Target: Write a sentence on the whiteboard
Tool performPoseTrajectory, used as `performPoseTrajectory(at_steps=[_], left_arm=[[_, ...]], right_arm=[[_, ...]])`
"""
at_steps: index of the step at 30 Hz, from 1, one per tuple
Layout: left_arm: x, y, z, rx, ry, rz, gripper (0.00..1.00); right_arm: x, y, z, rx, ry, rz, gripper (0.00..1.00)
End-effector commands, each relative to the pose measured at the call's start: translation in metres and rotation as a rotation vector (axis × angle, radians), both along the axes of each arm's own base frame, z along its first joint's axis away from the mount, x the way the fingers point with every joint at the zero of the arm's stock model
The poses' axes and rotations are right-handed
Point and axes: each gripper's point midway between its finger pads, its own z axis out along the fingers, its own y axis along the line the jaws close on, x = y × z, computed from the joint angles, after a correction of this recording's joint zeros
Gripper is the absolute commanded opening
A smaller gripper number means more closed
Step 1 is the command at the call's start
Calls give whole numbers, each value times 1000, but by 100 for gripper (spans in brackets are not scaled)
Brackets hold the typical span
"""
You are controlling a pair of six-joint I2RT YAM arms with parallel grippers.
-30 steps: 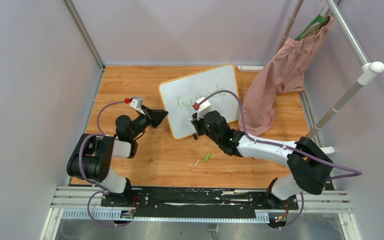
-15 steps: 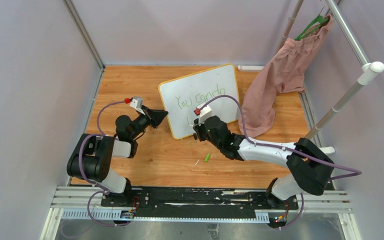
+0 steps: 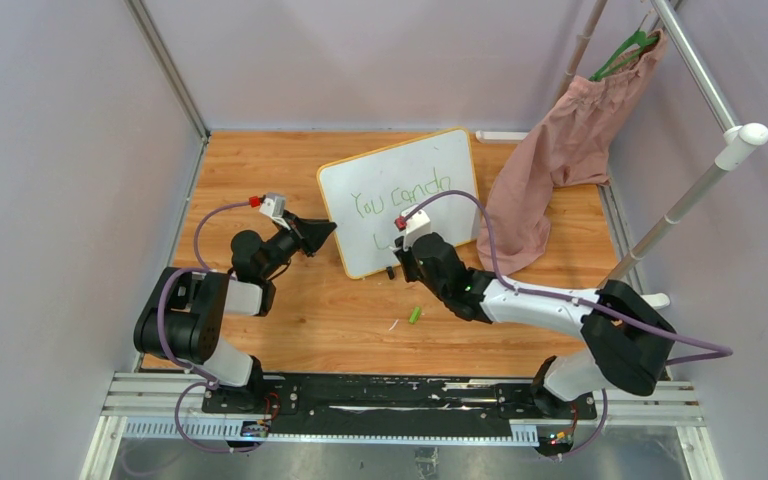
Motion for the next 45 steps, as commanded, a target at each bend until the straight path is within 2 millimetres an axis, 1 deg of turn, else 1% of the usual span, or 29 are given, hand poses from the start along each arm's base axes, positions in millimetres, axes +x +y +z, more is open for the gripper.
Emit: performPoseTrajectory(at_steps=[1,6,9,13,17,24,32,45], left_arm=[[0,-3,-8,38,6,-6,0],[0,-4,-8,38,6,-8,0],[0,-3,-8,38,7,-6,0],[0,-4,-8,38,8,-7,0],[0,-4,-8,41,7,-5,0],[0,-4,-8,41,9,-8,0],[0,-4,-8,41,9,-11,0],[0,-5,-8,41,10,-12,0]], right_arm=[[-3,-4,8,1,-20,-6,0],[-18,17,31,76,-56,96,0],[-24,30,38,91,-56,140,0],[-24,43,37,84,-28,169,0],[-20,48,34,72,-17,163,0],[-11,47,28,34,-11,128,0],[-4,38,22,20,-1,88,0],[6,31,18,44,7,53,0]])
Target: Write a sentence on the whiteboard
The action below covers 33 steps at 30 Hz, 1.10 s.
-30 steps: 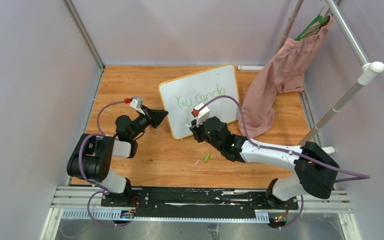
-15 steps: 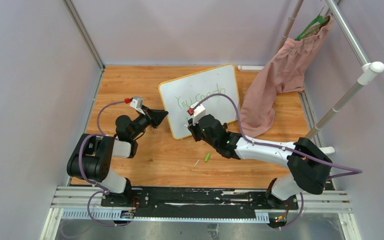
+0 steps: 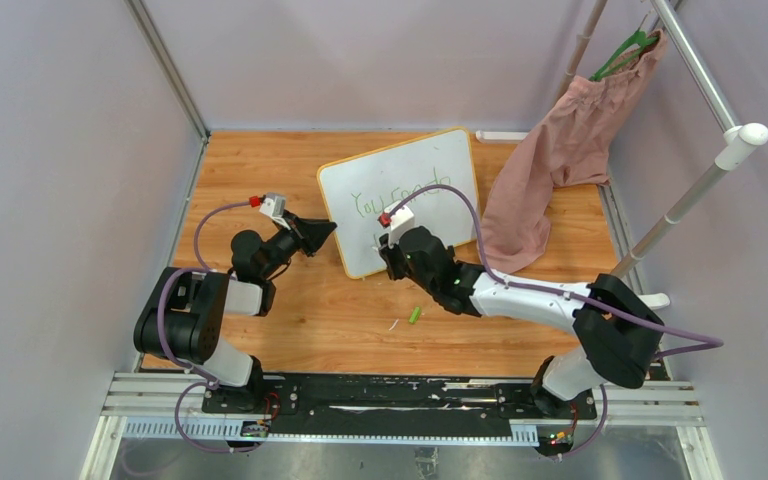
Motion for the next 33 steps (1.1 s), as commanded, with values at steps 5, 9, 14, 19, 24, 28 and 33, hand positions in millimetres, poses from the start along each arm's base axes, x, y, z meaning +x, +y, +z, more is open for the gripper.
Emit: performPoseTrajectory(at_steps=[5,9,14,19,24,28,33], left_arm=[[0,-4,-8,41,10,-11,0],[0,-4,-9,42,13,-11,0],[0,-4,-9,42,11,-11,0],[0,-4,-9,42,11,-11,0],[0,-4,-9,42,12,-11,0],[0,-4,-9,43,14,-10,0],[0,-4,-9,42,11,-10,0]], right_arm=[[15,-6,4,30,-8,-53,0],[18,-9,2,24,-4,-62,0],[20,-15,-1,19,3,-78,0],[22,-23,1,16,0,-99,0],[24,-30,2,17,-2,-113,0],[24,-32,1,16,0,-116,0],[21,-31,9,44,-6,-102,0]])
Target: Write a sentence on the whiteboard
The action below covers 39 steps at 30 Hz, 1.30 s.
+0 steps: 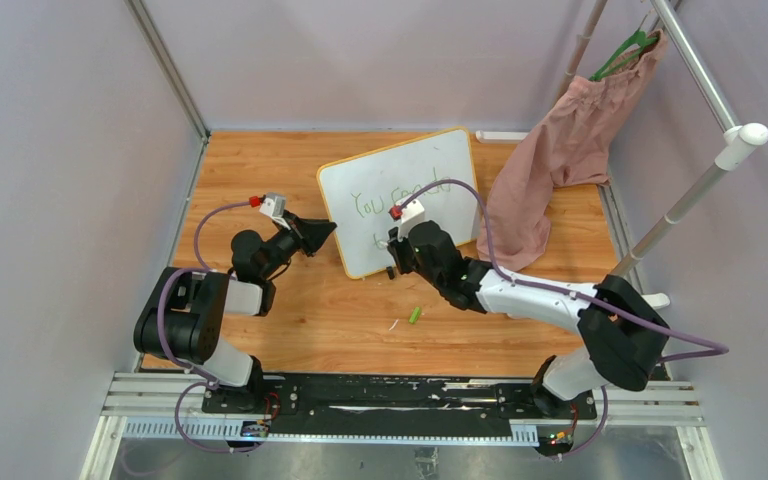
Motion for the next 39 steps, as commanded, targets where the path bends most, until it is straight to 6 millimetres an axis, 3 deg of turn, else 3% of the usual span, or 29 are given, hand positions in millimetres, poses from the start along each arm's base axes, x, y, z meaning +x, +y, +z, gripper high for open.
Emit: performPoseTrajectory(at_steps=[1,7,13,20,39], left_arm=[[0,-4,-8,42,8,-10,0],[0,-4,-8,40,9,-11,0],[0,-4,-8,41,10,-11,0],[0,-4,-9,43,11,-9,0],[1,-4,-10,43,16,-9,0]], right_arm=[[6,-13,12,35,-27,-44,0],[2,-19,36,69,-62,-45,0],[8,-29,43,56,-80,-62,0],[18,-29,46,33,-84,-38,0],[10,-19,31,23,-49,35,0]])
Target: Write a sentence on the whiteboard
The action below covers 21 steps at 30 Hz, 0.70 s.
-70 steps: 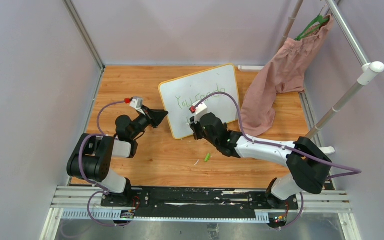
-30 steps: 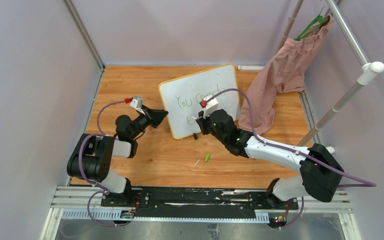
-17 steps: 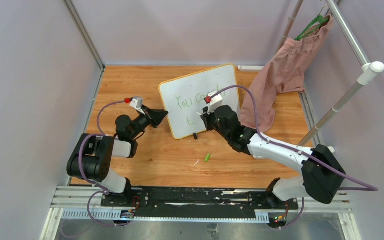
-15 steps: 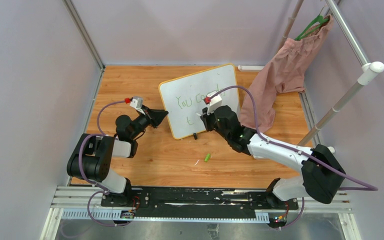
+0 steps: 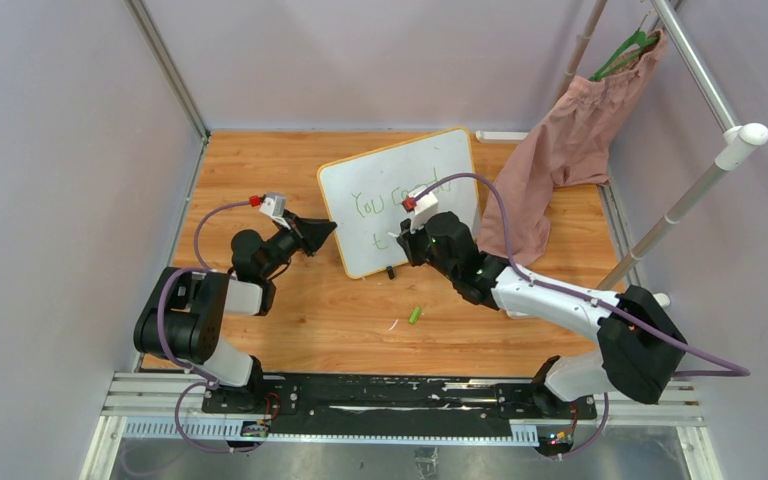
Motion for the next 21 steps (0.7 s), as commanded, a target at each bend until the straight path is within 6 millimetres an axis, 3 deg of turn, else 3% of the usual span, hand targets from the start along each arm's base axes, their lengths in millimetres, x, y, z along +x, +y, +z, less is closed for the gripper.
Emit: performPoseTrajectory(at_steps=[1,11,21], left_arm=[[0,-4,-11,43,19,-9,0],[0,-4,-11,43,20,-11,0],[0,-4,-12,43,23,-11,0]], right_arm=[[1,1,6,8,-10,13,0],[-11,-9,-20,-31,38,15,0],[-13,-9,-28,-42,57,18,0]])
